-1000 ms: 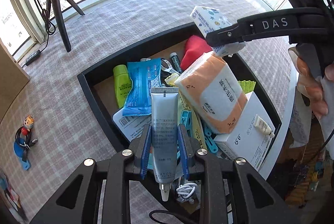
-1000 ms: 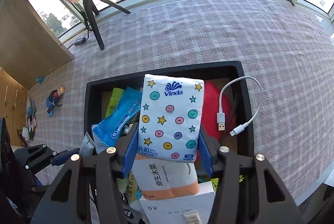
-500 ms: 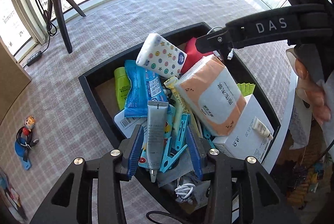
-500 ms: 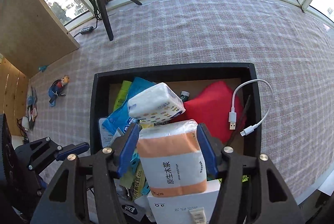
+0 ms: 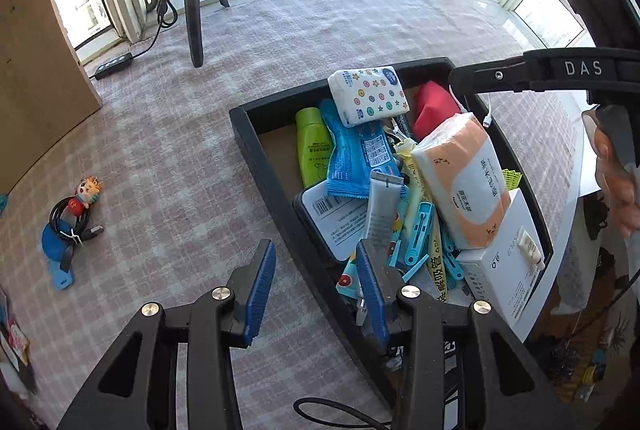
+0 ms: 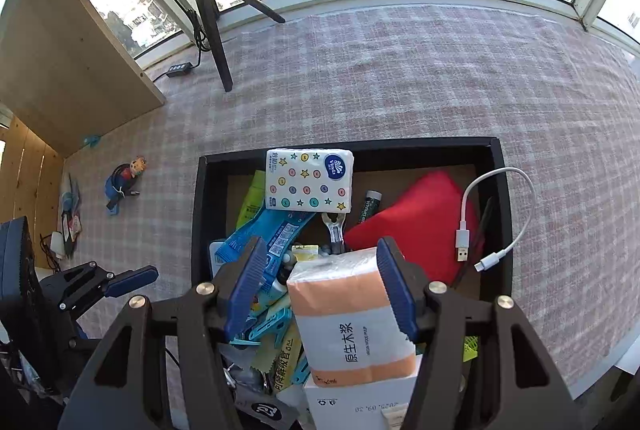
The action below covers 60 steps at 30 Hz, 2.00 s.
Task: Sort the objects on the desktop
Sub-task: 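Move both grippers back over the phone stand and black cable, then grasp the round blue stand part with left gripper while right gripper grasps the black cable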
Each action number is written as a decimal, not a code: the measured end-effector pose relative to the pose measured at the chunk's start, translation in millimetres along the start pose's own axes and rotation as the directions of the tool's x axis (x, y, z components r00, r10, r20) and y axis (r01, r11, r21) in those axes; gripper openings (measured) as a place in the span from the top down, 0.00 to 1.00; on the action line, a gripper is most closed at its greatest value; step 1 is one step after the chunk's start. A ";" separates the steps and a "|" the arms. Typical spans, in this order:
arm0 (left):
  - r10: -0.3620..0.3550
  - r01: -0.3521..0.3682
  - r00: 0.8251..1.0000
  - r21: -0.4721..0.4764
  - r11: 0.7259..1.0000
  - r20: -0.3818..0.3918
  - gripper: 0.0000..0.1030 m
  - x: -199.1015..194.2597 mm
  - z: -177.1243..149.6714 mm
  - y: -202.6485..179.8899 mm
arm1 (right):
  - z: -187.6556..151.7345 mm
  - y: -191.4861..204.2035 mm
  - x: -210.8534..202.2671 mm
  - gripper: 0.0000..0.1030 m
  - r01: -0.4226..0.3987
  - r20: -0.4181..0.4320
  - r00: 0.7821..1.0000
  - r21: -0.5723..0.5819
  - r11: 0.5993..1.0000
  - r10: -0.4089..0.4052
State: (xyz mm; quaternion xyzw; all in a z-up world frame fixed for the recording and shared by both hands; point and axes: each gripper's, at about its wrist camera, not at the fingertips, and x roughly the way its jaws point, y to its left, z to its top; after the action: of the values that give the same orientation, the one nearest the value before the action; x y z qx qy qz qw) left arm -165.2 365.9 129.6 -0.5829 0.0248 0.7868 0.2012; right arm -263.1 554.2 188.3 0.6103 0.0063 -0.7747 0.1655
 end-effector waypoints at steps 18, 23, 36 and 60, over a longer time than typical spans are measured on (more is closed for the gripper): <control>0.210 -0.200 0.978 -0.398 0.895 -0.020 0.62 -35.9 -94.9 207.3 | 16.6 147.2 51.9 0.45 -0.130 -0.044 0.991 -0.221 0.967 0.123; 0.268 -0.249 0.963 -0.511 0.822 -0.037 0.61 -55.3 -125.1 268.5 | 20.6 193.7 71.6 0.45 -0.164 -0.082 0.986 -0.284 0.945 0.147; 0.333 -0.256 0.942 -0.727 0.637 -0.040 0.55 -98.3 -167.8 402.6 | 38.4 312.2 113.9 0.45 -0.237 -0.162 0.969 -0.415 0.879 0.185; 0.136 -0.120 0.991 -0.496 0.860 -0.002 0.60 0.9 -68.0 307.0 | 63.4 363.7 213.1 0.71 -0.214 -0.293 0.949 -0.345 0.914 0.112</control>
State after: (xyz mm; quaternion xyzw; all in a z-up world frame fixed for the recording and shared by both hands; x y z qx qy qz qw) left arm -209.8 65.7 47.1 -0.5991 -0.1423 0.7879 -0.0072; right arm -269.6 143.9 72.4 0.6649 0.1238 -0.6532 0.3405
